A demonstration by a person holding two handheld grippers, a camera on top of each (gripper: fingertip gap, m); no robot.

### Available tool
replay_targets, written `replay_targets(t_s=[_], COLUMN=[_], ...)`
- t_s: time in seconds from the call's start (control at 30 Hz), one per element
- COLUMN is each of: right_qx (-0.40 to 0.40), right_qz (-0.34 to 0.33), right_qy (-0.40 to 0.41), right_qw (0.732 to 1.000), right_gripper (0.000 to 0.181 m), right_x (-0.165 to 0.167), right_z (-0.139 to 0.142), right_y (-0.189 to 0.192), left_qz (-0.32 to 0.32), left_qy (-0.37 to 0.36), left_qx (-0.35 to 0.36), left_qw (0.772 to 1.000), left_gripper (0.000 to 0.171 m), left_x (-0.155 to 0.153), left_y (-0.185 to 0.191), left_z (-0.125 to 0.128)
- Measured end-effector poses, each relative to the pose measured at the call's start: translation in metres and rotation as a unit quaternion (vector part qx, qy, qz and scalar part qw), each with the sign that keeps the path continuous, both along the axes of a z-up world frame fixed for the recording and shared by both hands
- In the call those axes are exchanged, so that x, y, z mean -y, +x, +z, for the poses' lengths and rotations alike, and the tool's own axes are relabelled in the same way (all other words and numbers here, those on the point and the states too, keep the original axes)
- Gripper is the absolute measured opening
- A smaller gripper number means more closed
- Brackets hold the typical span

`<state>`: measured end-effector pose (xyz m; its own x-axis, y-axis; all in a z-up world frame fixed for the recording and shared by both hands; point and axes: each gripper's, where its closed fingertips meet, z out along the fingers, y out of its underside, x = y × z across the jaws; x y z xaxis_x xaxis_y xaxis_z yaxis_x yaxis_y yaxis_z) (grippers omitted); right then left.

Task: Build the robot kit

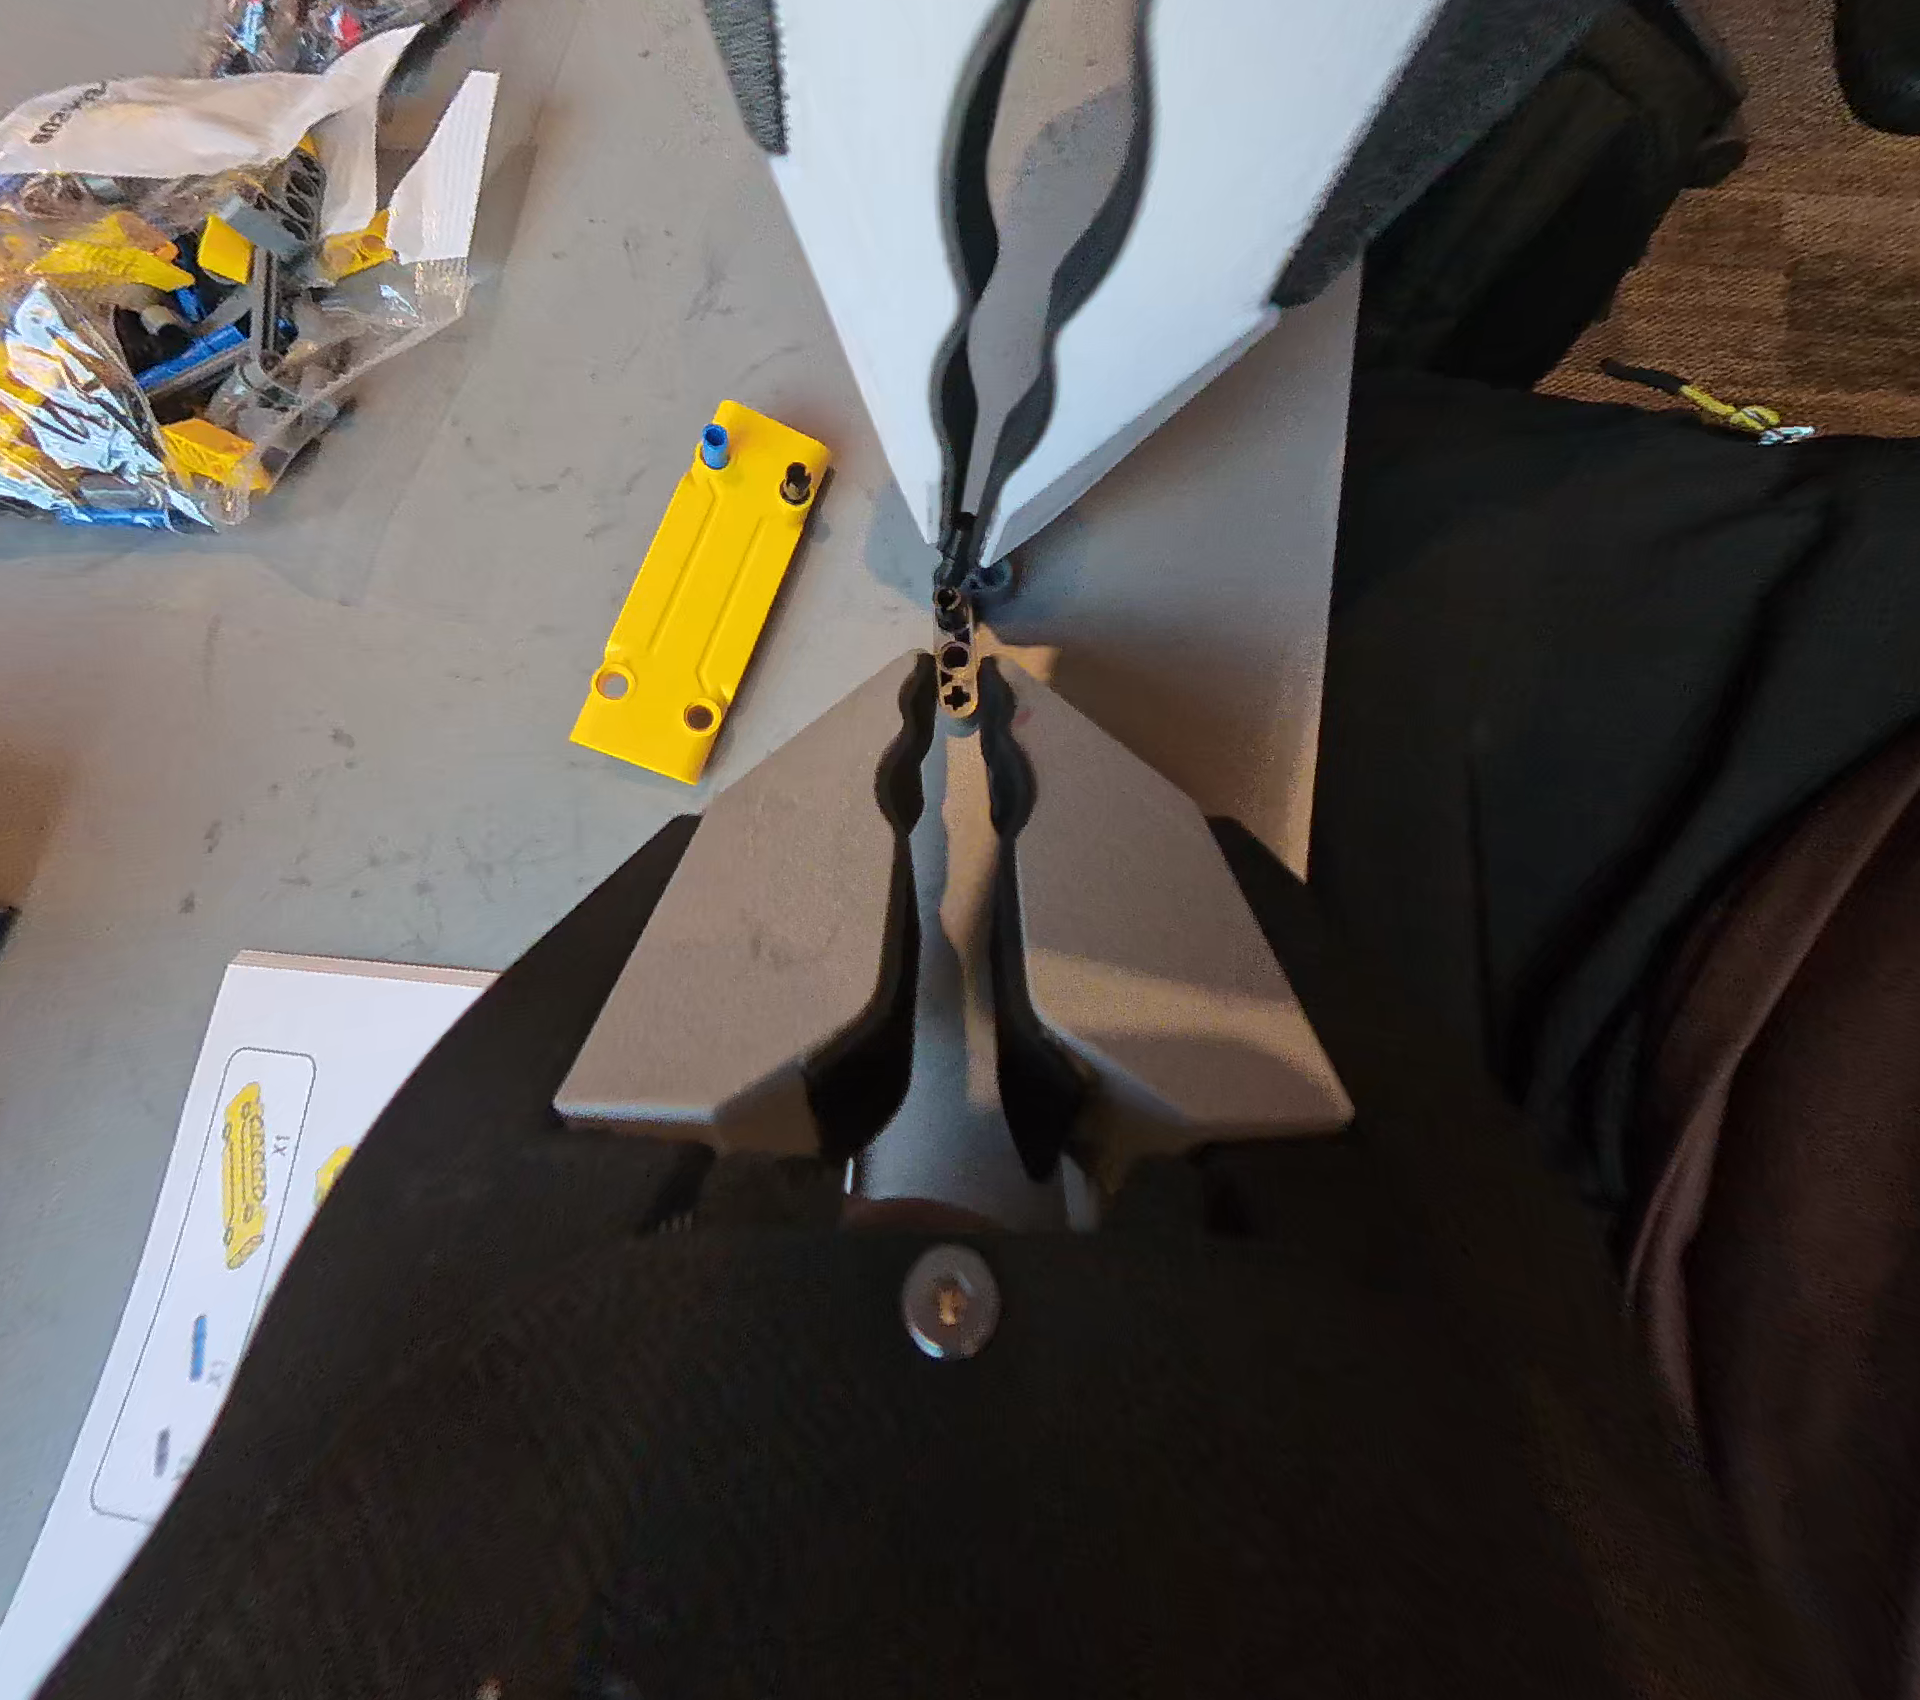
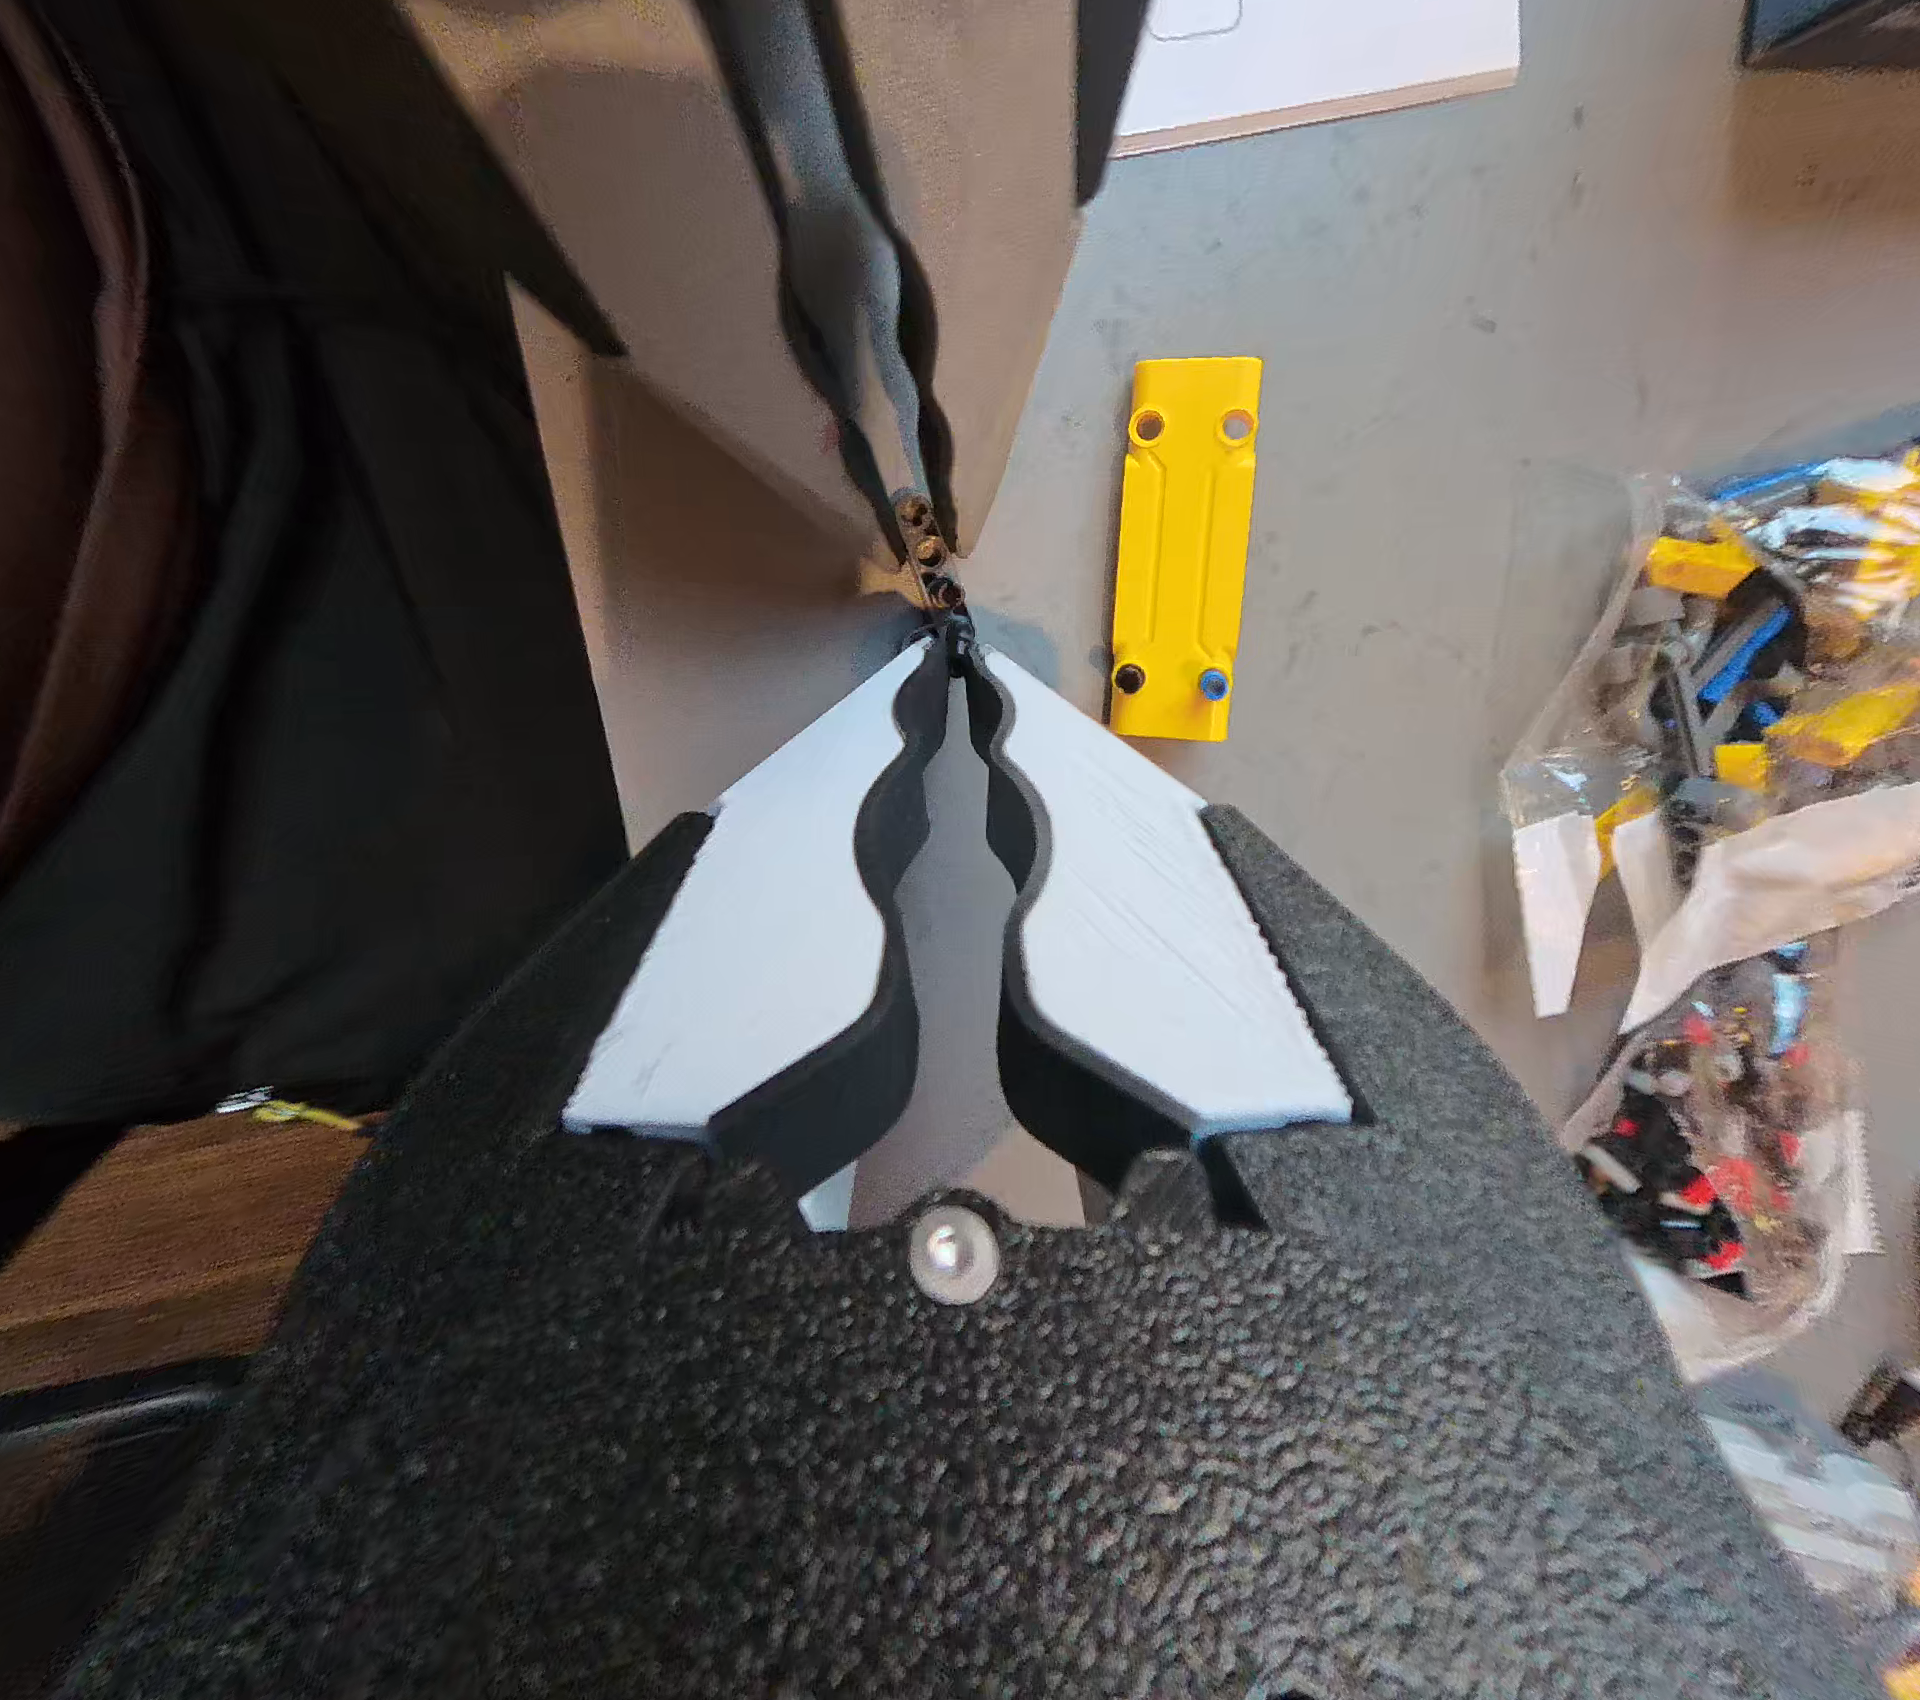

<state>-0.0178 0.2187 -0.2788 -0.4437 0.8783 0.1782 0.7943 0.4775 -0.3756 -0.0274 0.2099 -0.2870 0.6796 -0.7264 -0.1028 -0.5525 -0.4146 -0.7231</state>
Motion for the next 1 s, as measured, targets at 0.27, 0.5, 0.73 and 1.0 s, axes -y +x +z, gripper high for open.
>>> replay_targets(t_s=[0.27,0.5,0.73,1.0], right_qx=[-0.002,0.034,0.067,-0.011], right_qz=[0.099,0.062,-0.007,-0.013], right_qy=[0.041,-0.046,-0.135,-0.09], right_qw=[0.994,0.996,0.989,0.996], right_gripper=[0.004,0.004,0.004,0.007], right_x=[-0.004,-0.002,-0.002,-0.003], right_z=[0.0,0.0,-0.006,-0.002], right_y=[-0.007,-0.009,-0.011,-0.009], left_qz=[0.01,0.01,0.013,0.01], left_qy=[-0.016,-0.001,0.01,0.012], left_qx=[0.015,-0.001,-0.012,-0.011], left_qw=[1.0,1.0,1.0,1.0], left_gripper=[0.005,0.005,0.005,0.006], left_x=[-0.003,-0.003,-0.004,-0.004], left_y=[-0.005,-0.005,-0.006,-0.006], left_z=[0.0,0.0,0.0,0.0])
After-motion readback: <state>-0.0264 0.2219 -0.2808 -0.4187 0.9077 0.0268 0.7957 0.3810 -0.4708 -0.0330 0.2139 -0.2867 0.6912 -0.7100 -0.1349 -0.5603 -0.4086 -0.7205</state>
